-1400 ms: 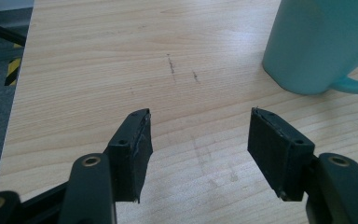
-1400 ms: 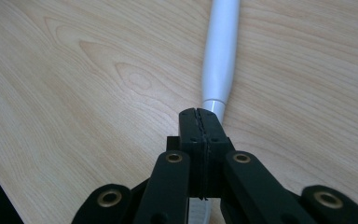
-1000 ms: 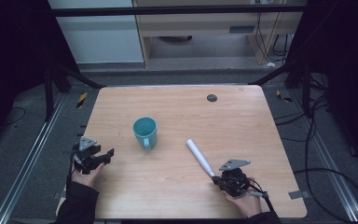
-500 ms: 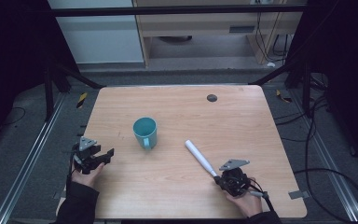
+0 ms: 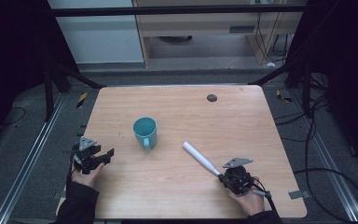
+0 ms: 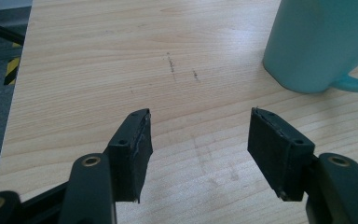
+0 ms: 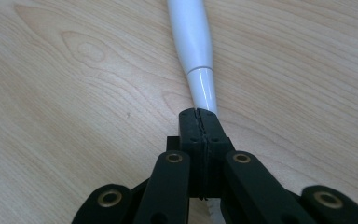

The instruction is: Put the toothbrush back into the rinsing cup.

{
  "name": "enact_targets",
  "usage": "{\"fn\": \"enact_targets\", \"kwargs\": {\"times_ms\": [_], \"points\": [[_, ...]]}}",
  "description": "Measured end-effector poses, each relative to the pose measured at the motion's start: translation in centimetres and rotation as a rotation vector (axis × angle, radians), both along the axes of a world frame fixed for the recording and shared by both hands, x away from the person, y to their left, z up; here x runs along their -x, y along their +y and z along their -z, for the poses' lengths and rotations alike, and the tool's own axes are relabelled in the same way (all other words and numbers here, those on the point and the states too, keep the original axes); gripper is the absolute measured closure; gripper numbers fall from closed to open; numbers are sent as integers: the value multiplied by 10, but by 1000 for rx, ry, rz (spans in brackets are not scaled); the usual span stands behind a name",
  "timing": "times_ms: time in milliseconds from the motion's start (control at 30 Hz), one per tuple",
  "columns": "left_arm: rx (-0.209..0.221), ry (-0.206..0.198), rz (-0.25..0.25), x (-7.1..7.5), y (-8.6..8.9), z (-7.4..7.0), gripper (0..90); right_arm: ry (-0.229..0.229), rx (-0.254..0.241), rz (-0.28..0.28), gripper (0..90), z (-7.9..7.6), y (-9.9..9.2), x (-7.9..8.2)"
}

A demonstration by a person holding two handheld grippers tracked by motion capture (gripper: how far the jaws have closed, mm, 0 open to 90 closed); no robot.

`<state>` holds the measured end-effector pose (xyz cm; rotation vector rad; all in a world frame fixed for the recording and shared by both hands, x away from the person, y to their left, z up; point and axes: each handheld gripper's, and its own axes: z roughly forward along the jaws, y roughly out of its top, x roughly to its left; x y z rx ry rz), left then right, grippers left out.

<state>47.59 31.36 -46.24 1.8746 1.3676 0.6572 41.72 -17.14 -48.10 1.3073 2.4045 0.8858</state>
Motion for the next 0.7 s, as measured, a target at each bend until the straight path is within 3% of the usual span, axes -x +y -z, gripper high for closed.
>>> {"fn": "enact_targets", "kwargs": {"times_ms": [700], "points": [[2,-1,-1,0,0,0,394,-9,29,71,900,0,-10,-11]]}}
